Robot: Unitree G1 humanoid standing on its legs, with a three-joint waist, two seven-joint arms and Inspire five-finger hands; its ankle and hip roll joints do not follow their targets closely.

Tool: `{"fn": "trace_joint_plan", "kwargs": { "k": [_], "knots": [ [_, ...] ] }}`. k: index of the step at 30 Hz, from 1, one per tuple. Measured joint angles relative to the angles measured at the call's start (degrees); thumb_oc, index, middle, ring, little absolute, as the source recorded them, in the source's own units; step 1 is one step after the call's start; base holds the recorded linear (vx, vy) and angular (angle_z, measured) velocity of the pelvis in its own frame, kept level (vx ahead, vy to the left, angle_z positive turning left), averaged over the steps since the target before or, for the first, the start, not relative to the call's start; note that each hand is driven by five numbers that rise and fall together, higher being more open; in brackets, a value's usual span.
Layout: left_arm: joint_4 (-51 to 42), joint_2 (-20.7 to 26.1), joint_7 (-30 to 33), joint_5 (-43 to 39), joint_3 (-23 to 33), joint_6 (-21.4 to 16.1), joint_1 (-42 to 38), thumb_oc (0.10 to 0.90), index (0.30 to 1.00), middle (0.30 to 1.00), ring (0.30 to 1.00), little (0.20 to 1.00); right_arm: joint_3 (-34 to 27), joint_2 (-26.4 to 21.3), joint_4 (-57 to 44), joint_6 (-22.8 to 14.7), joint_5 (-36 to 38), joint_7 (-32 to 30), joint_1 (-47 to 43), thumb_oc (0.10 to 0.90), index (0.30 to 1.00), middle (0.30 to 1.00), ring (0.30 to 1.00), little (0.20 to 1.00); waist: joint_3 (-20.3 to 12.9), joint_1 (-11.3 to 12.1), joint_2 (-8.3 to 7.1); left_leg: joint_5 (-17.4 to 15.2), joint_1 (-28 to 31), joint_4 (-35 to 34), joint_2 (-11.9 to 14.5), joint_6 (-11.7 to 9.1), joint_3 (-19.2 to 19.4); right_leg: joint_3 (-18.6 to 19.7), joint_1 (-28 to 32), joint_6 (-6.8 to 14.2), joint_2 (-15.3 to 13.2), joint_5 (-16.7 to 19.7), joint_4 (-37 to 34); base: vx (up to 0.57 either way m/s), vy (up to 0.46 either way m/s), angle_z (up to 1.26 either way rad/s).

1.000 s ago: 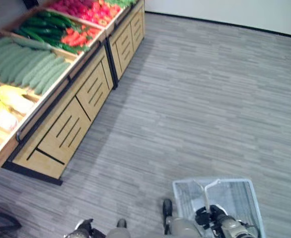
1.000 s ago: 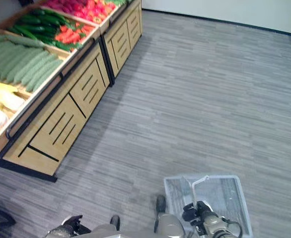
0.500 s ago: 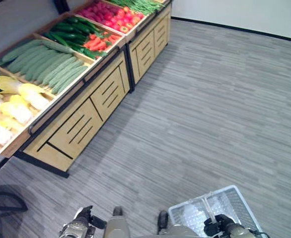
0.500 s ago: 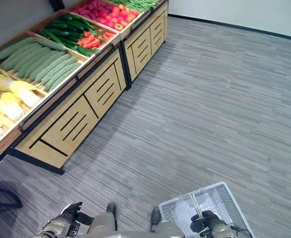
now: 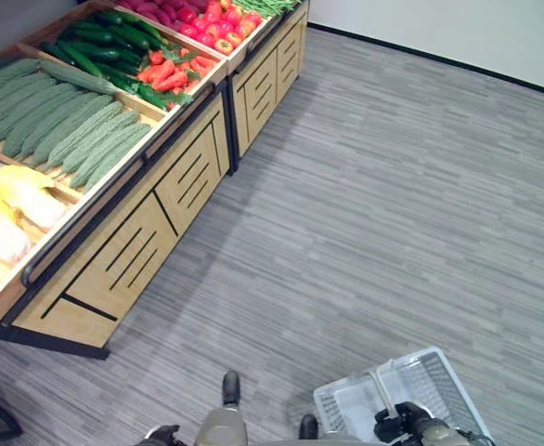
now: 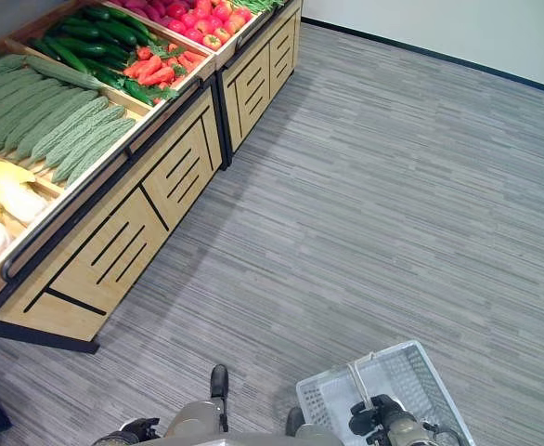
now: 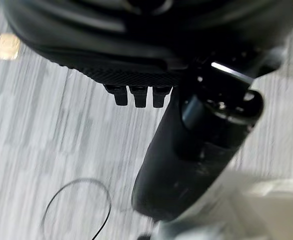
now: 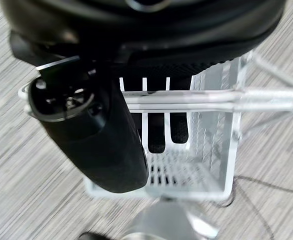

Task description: Get the vegetables into the basket

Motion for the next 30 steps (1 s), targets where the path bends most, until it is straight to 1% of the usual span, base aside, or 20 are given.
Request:
{"fn": "trace_joint_plan", "kwargs": {
  "k": [3,4,5,7,9,10,11,13,15,17,19,20,21,22,23,24,26,27,28,30],
  "knots": [
    [-2.52,1.18,0.28,-0.84,0.13,-0.57,-2.09,0.900,1.000,1.000,1.000,1.000,0.24,0.71,-0.53,-0.10,-0.17,0.29,-0.62,0.400,0.300,0.300,0.300,0.300,-0.40,1.77,-0.88,-1.43,0.17,0.05,-1.50,0.71,0.36,-0.04,-1.42,1.01,-1.74,-0.65,3.03,0.06,0.092,-0.04],
    [-2.82,1.38,0.28,-0.85,0.12,-0.77,-2.18,0.900,1.000,1.000,1.000,1.000,0.44,0.90,-0.73,-0.16,-0.20,0.40,-0.69,0.400,0.300,0.300,0.300,0.300,-0.46,1.80,-1.03,-1.23,0.20,0.21,-1.60,1.32,0.39,-0.01,-1.67,1.34,-1.97,-0.80,3.81,0.09,0.164,0.03],
    [-3.24,1.76,0.29,-0.91,0.14,-1.32,-2.50,0.900,1.000,1.000,1.000,1.000,0.47,1.33,-0.77,-0.35,-0.21,0.51,-0.84,0.400,0.300,0.300,0.300,0.300,-0.61,1.91,-1.68,-2.34,0.23,0.60,-2.06,1.17,0.21,0.21,-2.02,2.05,-2.27,-0.80,5.18,0.08,0.160,0.05],
    [-3.26,1.72,0.17,-1.12,0.16,-1.28,-2.93,0.900,1.000,1.000,1.000,1.000,0.45,1.87,-0.73,-0.44,-0.17,0.70,-1.30,0.400,0.300,0.300,0.300,0.300,-0.51,2.07,-2.07,-3.07,1.30,0.22,-2.33,2.21,-0.08,-0.03,-2.84,2.37,-2.54,-0.99,9.39,0.12,0.161,0.05],
    [-2.59,1.42,-0.06,-2.09,0.10,-1.30,-3.00,0.900,1.000,1.000,1.000,1.000,0.45,2.01,-0.78,-0.74,-0.09,0.72,-1.52,0.400,0.300,0.300,0.300,0.300,-0.49,1.89,-2.00,-3.60,2.23,-0.06,-2.11,2.91,-0.53,0.05,-5.88,2.38,-2.68,-1.00,17.13,0.24,0.113,0.10],
    [-2.48,1.24,-0.17,-2.44,0.07,-1.24,-3.04,0.900,1.000,1.000,1.000,1.000,0.46,1.88,-1.26,-0.99,-0.07,0.69,-1.45,0.400,0.300,0.300,0.300,0.300,-0.26,1.74,-1.89,-3.56,3.96,-0.43,-2.26,4.01,-1.79,-0.06,-10.81,3.45,-3.57,-1.19,27.29,0.24,0.056,0.30],
    [-2.11,1.17,-0.10,-2.59,-0.02,-1.05,-3.33,0.900,1.000,1.000,1.000,1.000,0.37,1.84,-1.94,-1.04,-0.02,0.49,-0.91,0.400,0.300,0.300,0.300,0.300,-0.10,1.19,-1.78,-3.49,4.32,-0.38,-2.61,4.64,-3.25,-0.13,-11.79,4.55,-3.82,-4.36,27.40,0.23,0.014,0.54],
    [-1.76,1.27,-0.07,-2.63,0.02,-1.07,-3.03,0.900,1.000,1.000,1.000,1.000,0.47,2.08,-2.11,-1.00,0.04,0.68,-0.82,0.400,0.300,0.300,0.300,0.300,-0.17,0.79,-2.39,-3.73,4.50,-0.39,-3.19,5.09,-5.47,0.04,-12.54,4.89,-4.29,-4.20,18.63,0.19,-0.016,0.71],
    [-1.59,0.89,-0.09,-2.64,-0.01,-1.11,-2.96,0.900,1.000,1.000,1.000,1.000,0.49,2.38,-1.89,-0.97,0.19,0.83,-0.36,0.400,0.300,0.300,0.300,0.300,0.04,0.26,-2.35,-4.16,4.74,-0.39,-3.73,5.24,-7.99,1.20,-13.73,5.16,-5.10,0.57,7.95,0.26,0.001,0.72],
    [0.20,0.24,-0.09,-3.32,1.53,-1.03,-2.79,0.900,1.000,1.000,1.000,1.000,0.49,2.32,-1.97,-1.08,1.11,0.35,-0.45,0.400,0.300,0.300,0.300,0.300,0.28,-1.05,-2.08,-4.09,5.18,-0.35,-3.82,5.94,-11.31,3.26,-14.07,5.00,-3.87,5.25,-1.72,0.25,-0.007,0.76],
    [2.00,0.00,-0.04,-3.80,2.40,-0.96,-2.76,0.900,1.000,1.000,1.000,1.000,0.48,2.45,-1.98,-1.10,1.48,0.40,-0.52,0.400,0.300,0.300,0.300,0.300,0.49,-1.92,-2.07,-4.71,5.93,-0.36,-3.57,5.50,-13.90,4.34,-13.98,4.65,-2.49,9.23,-6.92,0.23,-0.020,0.89],
    [2.26,0.18,-0.01,-4.28,2.34,-0.90,-2.26,0.900,1.000,1.000,1.000,1.000,0.43,2.60,-1.99,-1.08,1.74,0.55,-0.23,0.400,0.300,0.300,0.300,0.300,0.83,-2.59,-2.29,-5.38,6.92,-0.37,-3.56,4.50,-16.59,4.49,-13.85,4.80,-1.39,11.39,-7.19,0.22,-0.026,1.11],
    [2.21,0.25,-0.04,-4.29,2.30,-0.98,-2.02,0.900,1.000,1.000,1.000,1.000,0.16,2.80,-1.94,-1.09,2.17,0.68,0.37,0.400,0.300,0.300,0.300,0.300,0.94,-2.98,-2.63,-5.78,7.29,-0.39,-3.61,3.82,-18.63,4.69,-13.39,4.69,-0.67,11.46,-7.17,0.21,-0.036,1.26],
    [1.96,0.91,-0.04,-4.28,2.24,-1.16,-1.63,0.900,1.000,1.000,1.000,1.000,-0.54,3.41,-1.76,-1.05,2.28,0.77,1.27,0.400,0.300,0.300,0.300,0.300,0.94,-3.28,-3.78,-6.25,7.92,-0.69,-4.32,2.97,-19.82,4.84,-12.43,4.51,-0.78,8.65,-7.16,0.20,-0.046,1.07],
    [1.73,0.85,0.00,-4.28,2.21,-1.22,-1.54,0.900,1.000,1.000,1.000,1.000,-0.99,3.48,-1.58,-0.96,2.27,0.81,1.67,0.400,0.300,0.300,0.300,0.300,1.16,-3.30,-4.43,-6.72,8.98,-0.69,-4.08,1.92,-20.72,5.39,-11.67,4.35,-0.64,11.10,-6.55,0.20,-0.057,0.86],
    [1.60,0.25,-0.01,-4.26,2.23,-1.27,-1.18,0.900,1.000,1.000,1.000,1.000,-1.41,3.16,-1.09,-0.94,2.28,0.42,1.99,0.400,0.300,0.300,0.300,0.300,1.27,-3.34,-3.02,-7.35,8.94,-0.61,-2.55,1.15,-21.00,5.29,-10.75,4.35,0.71,11.08,-6.54,0.15,-0.090,0.62],
    [1.55,-0.57,-0.09,-4.26,2.23,-1.13,-0.98,0.900,1.000,1.000,1.000,1.000,-1.38,2.23,-1.20,-1.02,2.27,0.38,1.90,0.400,0.300,0.300,0.300,0.300,1.83,-3.90,-1.10,-7.94,8.83,0.60,-0.59,-0.09,-22.87,5.31,-9.00,3.48,2.83,11.53,-6.79,0.14,-0.143,0.72],
    [1.44,-0.78,-0.10,-4.25,2.19,-1.16,-0.93,0.900,1.000,1.000,1.000,1.000,-1.90,1.79,-1.04,-0.83,2.27,0.47,1.88,0.400,0.300,0.300,0.300,0.300,2.05,-4.90,-0.65,-7.85,8.98,0.96,0.15,-0.66,-23.71,4.50,-7.77,1.22,3.64,12.80,-6.78,0.16,-0.156,0.96],
    [1.30,-0.93,-0.07,-4.23,2.04,-1.17,-0.90,0.900,1.000,1.000,1.000,1.000,-2.01,1.37,-0.65,-0.72,2.28,0.52,1.93,0.400,0.300,0.300,0.300,0.300,1.98,-5.12,-0.15,-7.82,9.04,1.12,0.96,-0.87,-23.90,3.39,-7.09,-0.30,4.37,12.25,-6.79,0.18,-0.165,0.81],
    [0.77,-0.81,-0.05,-4.22,2.10,-1.15,-0.73,0.900,1.000,1.000,1.000,1.000,-2.25,0.58,-0.83,-0.37,2.31,0.50,1.62,0.400,0.300,0.300,0.300,0.300,2.05,-5.09,0.18,-6.96,8.80,1.70,1.92,-2.28,-24.18,1.61,-6.08,-1.54,5.29,12.00,-6.76,0.18,-0.220,0.52]
  ]
}}
